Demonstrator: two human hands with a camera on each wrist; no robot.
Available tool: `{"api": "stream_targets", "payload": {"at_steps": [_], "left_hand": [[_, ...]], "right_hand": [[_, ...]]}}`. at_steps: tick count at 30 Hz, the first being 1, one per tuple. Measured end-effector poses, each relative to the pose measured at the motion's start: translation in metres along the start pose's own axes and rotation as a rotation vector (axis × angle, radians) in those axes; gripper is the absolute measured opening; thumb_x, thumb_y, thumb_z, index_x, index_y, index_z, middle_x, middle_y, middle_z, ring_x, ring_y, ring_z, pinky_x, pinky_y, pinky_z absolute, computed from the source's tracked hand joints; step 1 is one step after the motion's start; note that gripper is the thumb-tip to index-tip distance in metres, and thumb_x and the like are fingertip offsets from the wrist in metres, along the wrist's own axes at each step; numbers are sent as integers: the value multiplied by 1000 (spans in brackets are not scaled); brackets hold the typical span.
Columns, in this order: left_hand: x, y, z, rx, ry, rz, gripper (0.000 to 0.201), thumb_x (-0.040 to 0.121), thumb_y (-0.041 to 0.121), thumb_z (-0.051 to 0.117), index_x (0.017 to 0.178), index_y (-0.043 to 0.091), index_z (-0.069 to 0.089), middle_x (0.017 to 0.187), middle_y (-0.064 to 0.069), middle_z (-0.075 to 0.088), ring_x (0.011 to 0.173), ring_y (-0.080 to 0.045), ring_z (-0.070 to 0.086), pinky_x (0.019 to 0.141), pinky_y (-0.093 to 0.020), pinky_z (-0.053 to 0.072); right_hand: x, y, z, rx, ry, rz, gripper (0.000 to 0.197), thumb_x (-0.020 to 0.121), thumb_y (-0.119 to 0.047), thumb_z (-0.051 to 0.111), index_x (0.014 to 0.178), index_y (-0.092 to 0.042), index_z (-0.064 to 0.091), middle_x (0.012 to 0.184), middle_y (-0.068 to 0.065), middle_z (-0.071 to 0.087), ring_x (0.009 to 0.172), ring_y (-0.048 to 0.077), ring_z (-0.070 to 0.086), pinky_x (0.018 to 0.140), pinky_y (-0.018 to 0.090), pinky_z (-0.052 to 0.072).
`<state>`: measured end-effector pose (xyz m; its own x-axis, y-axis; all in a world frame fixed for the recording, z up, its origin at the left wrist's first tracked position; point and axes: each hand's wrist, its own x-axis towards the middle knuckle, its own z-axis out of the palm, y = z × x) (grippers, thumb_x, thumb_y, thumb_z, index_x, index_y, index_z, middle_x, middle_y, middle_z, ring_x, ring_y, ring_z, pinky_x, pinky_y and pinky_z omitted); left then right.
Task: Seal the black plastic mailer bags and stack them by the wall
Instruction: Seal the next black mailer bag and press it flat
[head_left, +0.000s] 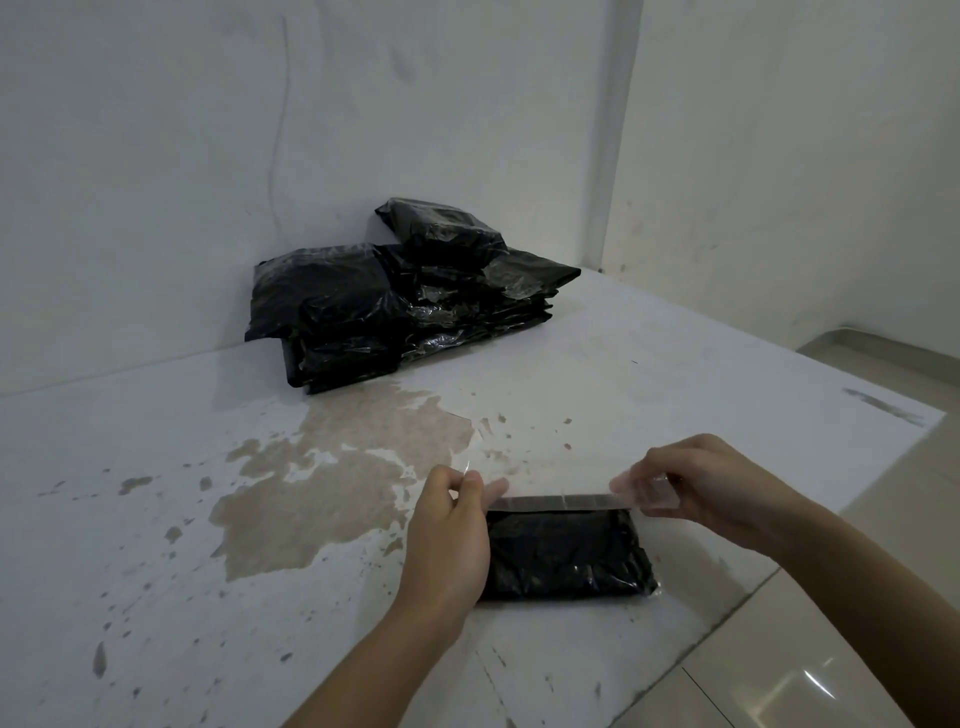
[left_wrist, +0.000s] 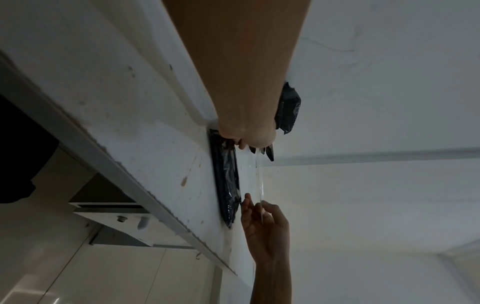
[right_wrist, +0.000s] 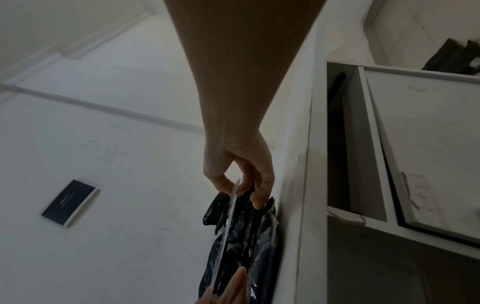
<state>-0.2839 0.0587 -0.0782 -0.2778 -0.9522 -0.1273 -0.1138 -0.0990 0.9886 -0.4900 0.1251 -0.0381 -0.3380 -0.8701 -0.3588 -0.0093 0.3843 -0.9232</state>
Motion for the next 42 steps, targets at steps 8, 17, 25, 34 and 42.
{"api": "stream_targets", "payload": {"at_steps": [8,17,25,34,42], "left_hand": [[-7,-1,1,-21,77,79,25,100,24,45,78,12,51,89,10,74,91,3,62,75,-15,36],[-4,-6,-6,127,176,110,27,95,21,54,71,7,57,66,-3,54,64,-13,48,59,-23,35],[3,-7,-8,233,207,67,31,95,20,54,66,7,56,64,-4,57,61,-14,52,55,-22,34],[12,-3,-7,349,208,74,27,92,8,52,66,2,54,61,-6,53,54,-12,46,44,-6,37],[11,-1,-3,905,187,227,33,98,14,43,65,8,42,80,-3,42,62,-9,43,55,-18,33]], "right_hand": [[6,8,5,-78,67,-11,23,84,8,48,72,25,59,82,31,66,67,17,66,63,24,54],[8,7,7,-182,82,-5,20,85,4,54,80,18,68,76,24,69,66,20,61,65,23,52],[10,6,15,-331,117,-29,36,76,1,55,41,-7,57,51,7,55,54,16,44,59,24,38],[13,2,22,-434,171,-34,24,70,0,55,46,0,56,42,5,50,45,16,40,51,22,34],[17,6,29,-639,311,-72,29,73,-9,63,52,-8,43,48,3,38,47,15,34,46,19,24]]}}
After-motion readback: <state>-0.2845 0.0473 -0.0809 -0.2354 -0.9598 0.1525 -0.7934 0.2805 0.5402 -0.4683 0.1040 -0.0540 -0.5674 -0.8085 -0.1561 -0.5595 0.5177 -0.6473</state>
